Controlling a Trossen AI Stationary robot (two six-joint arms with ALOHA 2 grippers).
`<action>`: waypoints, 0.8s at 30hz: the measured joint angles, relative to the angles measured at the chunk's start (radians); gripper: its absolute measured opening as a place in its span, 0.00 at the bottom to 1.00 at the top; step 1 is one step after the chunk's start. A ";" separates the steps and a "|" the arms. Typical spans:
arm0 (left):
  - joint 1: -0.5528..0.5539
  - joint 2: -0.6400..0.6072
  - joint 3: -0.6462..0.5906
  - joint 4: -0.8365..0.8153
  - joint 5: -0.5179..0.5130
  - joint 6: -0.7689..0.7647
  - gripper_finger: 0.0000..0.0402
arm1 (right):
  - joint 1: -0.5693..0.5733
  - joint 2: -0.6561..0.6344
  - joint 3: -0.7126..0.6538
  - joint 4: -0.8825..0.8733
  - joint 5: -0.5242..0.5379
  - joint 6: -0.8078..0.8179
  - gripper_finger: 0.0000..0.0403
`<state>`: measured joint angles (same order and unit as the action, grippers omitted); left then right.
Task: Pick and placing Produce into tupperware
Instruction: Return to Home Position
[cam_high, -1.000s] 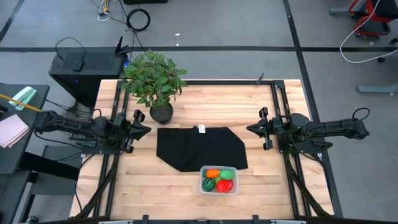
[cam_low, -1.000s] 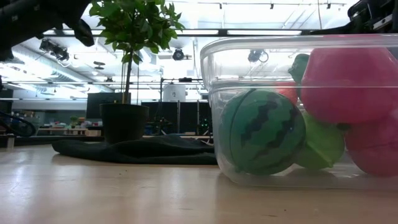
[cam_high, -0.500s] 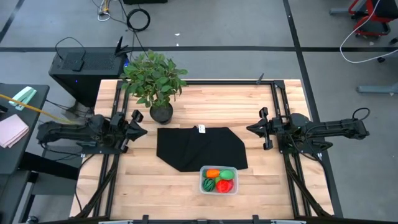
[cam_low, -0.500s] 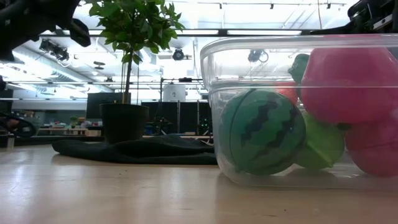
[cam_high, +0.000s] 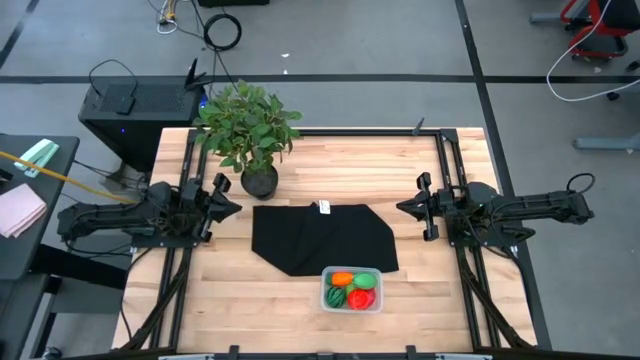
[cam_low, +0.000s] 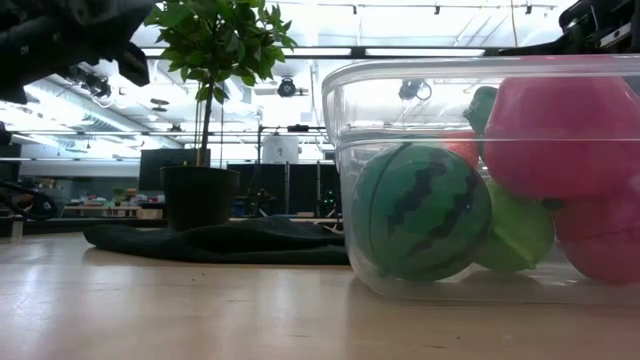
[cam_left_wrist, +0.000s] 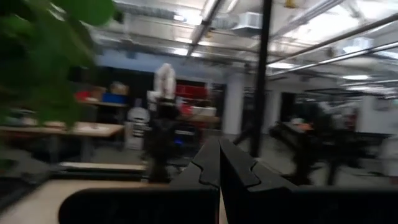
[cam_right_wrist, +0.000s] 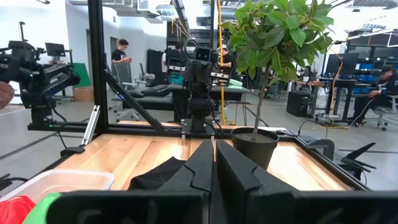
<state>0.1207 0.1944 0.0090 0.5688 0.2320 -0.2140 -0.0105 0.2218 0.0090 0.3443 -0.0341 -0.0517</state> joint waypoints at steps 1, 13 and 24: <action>0.000 0.000 0.000 0.000 -0.024 0.016 0.00 | 0.000 0.000 0.000 0.000 0.000 0.000 0.06; 0.000 0.000 0.000 -0.111 -0.127 0.020 0.00 | 0.000 0.000 0.000 0.000 0.000 0.000 0.07; -0.001 0.001 0.000 -0.289 -0.070 -0.011 0.00 | 0.000 0.000 0.000 0.000 0.000 0.000 0.07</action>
<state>0.1200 0.1951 0.0086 0.2799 0.1619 -0.2248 -0.0105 0.2218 0.0086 0.3443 -0.0342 -0.0517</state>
